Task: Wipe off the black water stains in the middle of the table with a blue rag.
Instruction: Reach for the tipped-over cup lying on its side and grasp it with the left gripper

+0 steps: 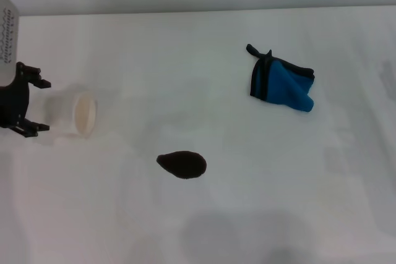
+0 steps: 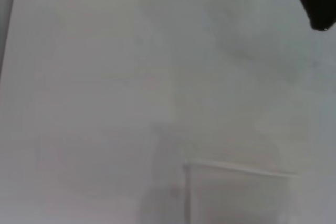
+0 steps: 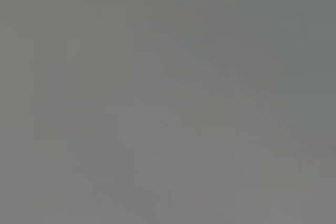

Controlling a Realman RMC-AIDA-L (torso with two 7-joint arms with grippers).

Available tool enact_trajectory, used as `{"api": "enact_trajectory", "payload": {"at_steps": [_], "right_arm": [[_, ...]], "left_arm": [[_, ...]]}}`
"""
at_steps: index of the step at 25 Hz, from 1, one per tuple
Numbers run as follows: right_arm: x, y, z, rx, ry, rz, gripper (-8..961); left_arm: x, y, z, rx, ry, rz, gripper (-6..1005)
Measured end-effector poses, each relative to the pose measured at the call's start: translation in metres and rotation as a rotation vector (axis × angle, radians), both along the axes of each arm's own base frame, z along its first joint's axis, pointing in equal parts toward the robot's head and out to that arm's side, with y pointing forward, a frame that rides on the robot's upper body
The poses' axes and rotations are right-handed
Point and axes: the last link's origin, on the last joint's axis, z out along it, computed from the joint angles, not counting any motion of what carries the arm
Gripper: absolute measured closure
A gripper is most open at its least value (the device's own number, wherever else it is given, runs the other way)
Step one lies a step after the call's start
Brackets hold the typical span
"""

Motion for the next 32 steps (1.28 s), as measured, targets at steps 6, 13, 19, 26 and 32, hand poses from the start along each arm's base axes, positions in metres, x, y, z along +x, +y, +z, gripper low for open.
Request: {"api": "enact_trajectory", "payload": {"at_steps": [6,13,19,26,32], "right_arm": [[0.001,-0.001,-0.001,-0.003,0.001,-0.003,109],[0.001,-0.001,-0.001,-0.007,0.000,-0.002,109],[0.002,-0.003,0.000,-0.004,-0.001,-0.007,108],[0.004,-0.005,0.000,-0.003,-0.001,-0.014,109],[0.005,-0.006,0.000,-0.003,-0.001,-0.016,109]], "left_arm": [[-0.002,0.003,-0.008,-0.005,-0.004,-0.011,141],[-0.008,0.006,-0.018,-0.001,0.001,-0.020,140],[-0.012,0.009,-0.024,0.002,0.006,-0.034,141],[-0.011,0.010,-0.026,0.010,0.000,-0.043,141],[-0.011,0.011,-0.028,0.017,-0.009,-0.040,142]]}}
